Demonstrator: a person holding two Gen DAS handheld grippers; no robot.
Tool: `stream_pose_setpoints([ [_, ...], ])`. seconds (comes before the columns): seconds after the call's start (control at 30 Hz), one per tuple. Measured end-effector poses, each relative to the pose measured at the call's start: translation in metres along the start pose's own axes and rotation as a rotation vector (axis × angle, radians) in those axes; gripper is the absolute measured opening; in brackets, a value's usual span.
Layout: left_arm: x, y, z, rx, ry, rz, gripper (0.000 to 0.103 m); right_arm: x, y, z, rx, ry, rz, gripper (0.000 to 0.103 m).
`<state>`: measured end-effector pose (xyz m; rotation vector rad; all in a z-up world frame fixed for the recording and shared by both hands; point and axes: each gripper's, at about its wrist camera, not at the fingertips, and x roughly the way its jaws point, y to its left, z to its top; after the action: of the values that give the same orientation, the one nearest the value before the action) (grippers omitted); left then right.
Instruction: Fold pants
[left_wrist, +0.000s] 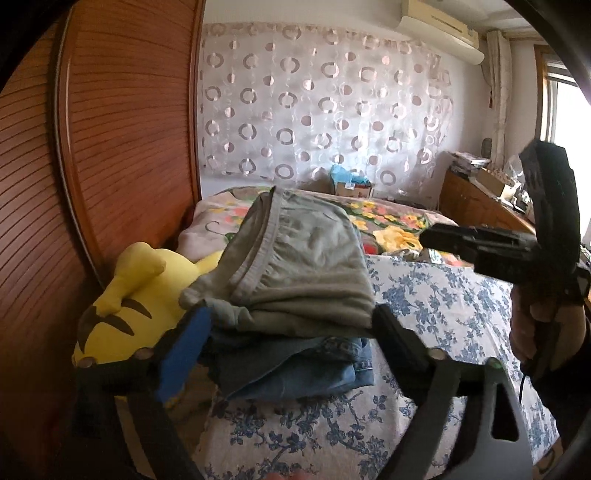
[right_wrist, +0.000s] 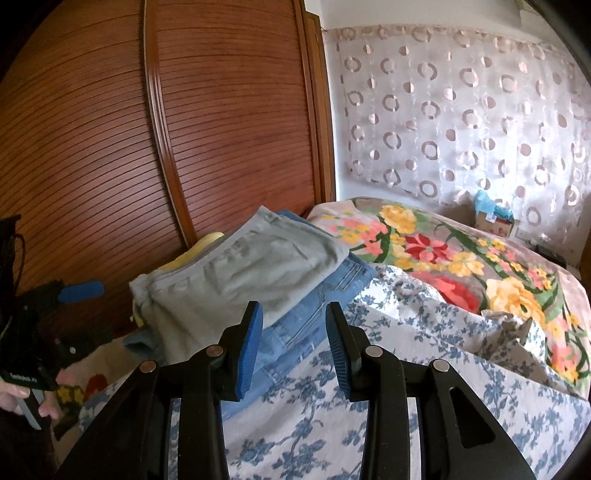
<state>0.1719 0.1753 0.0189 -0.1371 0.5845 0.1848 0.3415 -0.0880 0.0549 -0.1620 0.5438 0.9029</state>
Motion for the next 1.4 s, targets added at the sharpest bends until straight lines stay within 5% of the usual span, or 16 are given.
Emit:
stream_pose_setpoints([
  [0.5, -0.044, -0.018, -0.004, 0.052, -0.040, -0.005, 0.098, -0.061, 0.025, -0.029, 0.011, -0.048, 0.005, 0.037],
  [0.97, -0.086, -0.051, -0.015, 0.094, -0.079, -0.083, 0.098, -0.129, 0.045, -0.069, 0.056, -0.072, -0.097, 0.037],
  [1.27, -0.102, -0.074, -0.032, 0.107, -0.069, -0.134, 0.098, -0.163, 0.061, -0.092, 0.101, -0.084, -0.163, 0.048],
  [1.4, -0.110, -0.084, -0.038, 0.120, -0.074, -0.147, 0.098, -0.179, 0.070, -0.101, 0.113, -0.097, -0.186, 0.061],
])
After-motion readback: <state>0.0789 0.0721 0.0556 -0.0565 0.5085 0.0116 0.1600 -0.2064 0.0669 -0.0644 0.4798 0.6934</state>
